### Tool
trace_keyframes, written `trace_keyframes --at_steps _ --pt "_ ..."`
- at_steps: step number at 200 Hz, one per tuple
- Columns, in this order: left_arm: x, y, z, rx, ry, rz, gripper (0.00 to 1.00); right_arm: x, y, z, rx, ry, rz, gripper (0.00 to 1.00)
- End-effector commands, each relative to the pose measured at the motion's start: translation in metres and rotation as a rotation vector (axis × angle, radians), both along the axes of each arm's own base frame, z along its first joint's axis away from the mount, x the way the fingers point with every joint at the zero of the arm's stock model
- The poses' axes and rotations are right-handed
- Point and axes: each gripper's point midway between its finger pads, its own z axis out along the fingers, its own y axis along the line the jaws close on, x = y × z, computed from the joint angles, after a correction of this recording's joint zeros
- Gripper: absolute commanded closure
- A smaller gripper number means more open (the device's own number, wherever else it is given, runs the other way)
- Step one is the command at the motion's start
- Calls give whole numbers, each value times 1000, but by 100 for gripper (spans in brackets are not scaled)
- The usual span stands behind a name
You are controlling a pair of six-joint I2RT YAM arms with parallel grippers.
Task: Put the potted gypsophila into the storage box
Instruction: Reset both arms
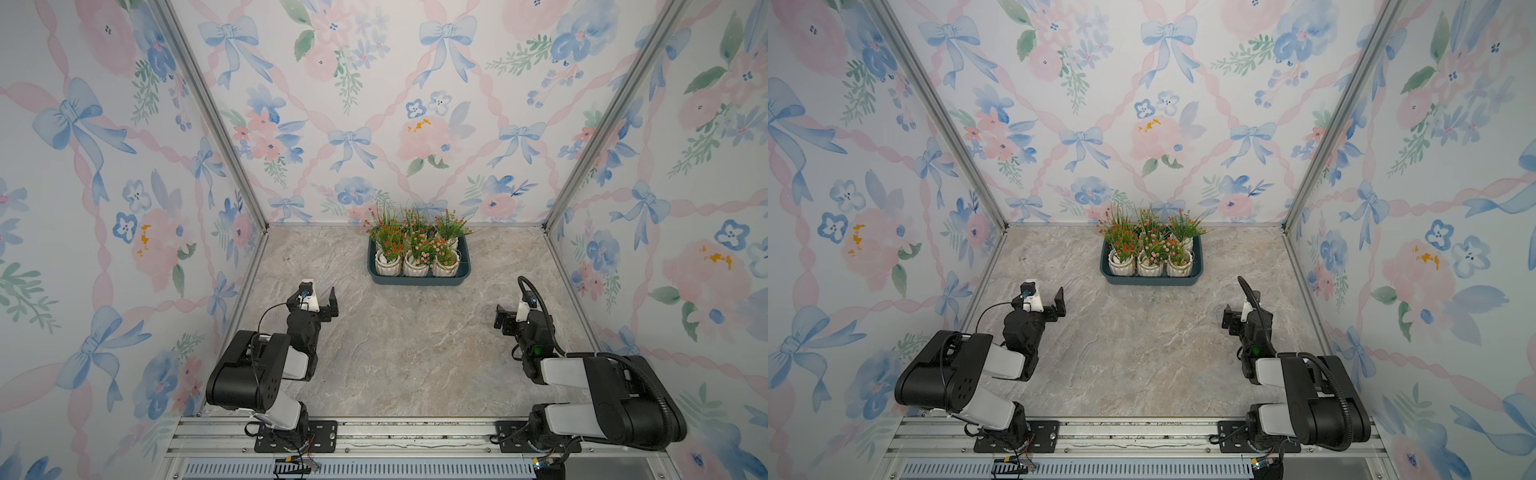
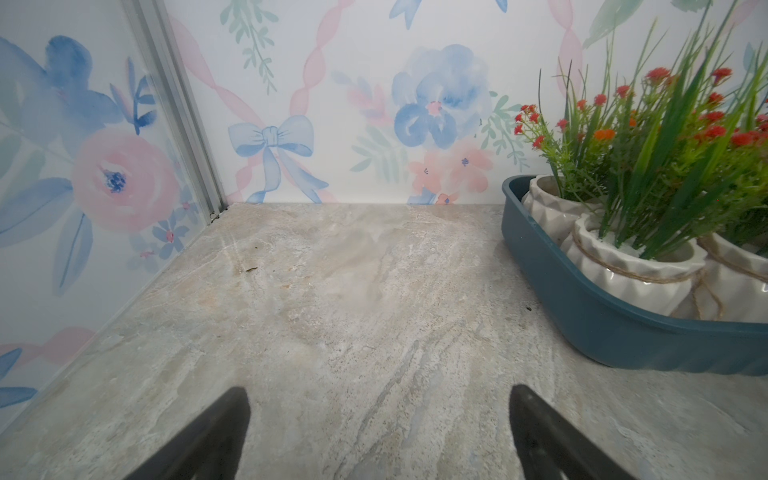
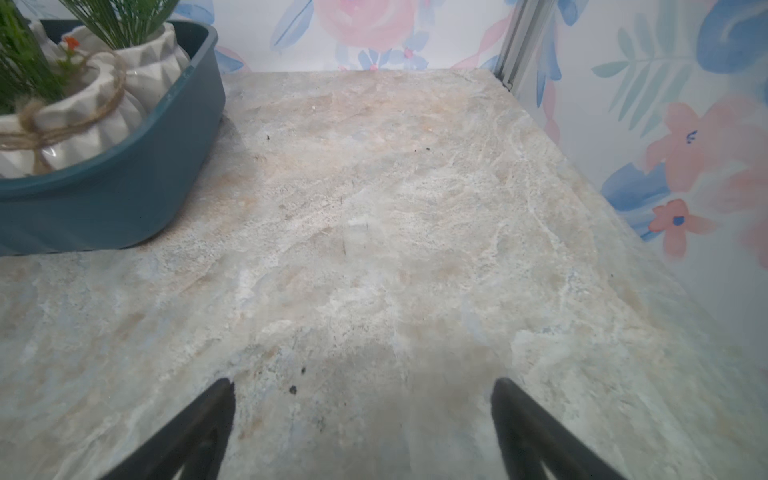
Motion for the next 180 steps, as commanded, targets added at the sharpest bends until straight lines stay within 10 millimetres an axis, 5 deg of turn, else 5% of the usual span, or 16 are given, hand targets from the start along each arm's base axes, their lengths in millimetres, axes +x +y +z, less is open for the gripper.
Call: trace_keyframes --at_steps 1,180 --pt "-1 0 5 11 -24 -8 2 19 11 23 14 -69 80 3" --pt "-1 0 5 10 -24 -9 2 20 11 24 8 -78 78 3"
